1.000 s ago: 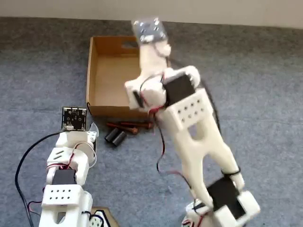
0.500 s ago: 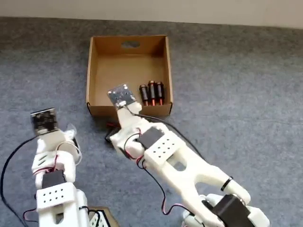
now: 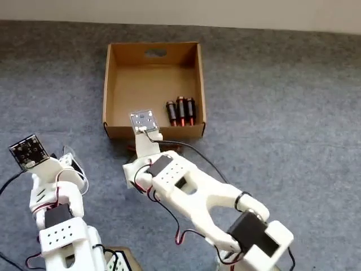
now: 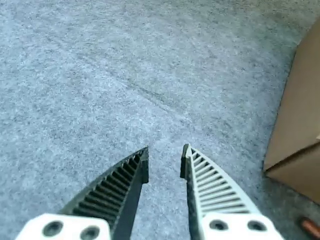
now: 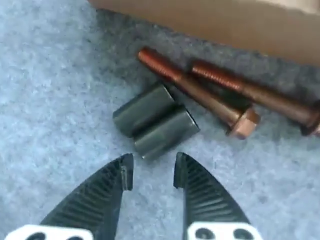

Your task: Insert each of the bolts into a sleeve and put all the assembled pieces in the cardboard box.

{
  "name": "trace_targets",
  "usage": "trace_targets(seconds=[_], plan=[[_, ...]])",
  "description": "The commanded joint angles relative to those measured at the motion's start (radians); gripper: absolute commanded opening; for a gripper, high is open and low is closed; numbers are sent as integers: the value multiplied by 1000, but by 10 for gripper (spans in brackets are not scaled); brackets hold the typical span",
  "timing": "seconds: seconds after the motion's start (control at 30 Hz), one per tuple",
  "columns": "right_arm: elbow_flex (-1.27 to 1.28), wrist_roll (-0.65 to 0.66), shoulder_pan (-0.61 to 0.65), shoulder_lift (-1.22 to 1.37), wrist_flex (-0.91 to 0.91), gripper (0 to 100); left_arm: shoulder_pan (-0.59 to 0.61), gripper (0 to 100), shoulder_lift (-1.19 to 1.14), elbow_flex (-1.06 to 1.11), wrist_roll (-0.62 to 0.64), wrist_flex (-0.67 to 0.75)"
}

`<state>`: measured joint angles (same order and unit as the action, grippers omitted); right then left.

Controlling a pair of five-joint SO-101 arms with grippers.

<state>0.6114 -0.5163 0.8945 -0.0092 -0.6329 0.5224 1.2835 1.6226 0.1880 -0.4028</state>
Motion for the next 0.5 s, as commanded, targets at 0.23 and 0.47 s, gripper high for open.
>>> trace_targets(seconds=[0.23, 0.47], plan=[[-174, -130, -85, 134, 13, 135, 10, 130, 19, -39, 5, 20], [-280, -143, -81, 286, 8, 135, 10, 130, 19, -39, 5, 20]])
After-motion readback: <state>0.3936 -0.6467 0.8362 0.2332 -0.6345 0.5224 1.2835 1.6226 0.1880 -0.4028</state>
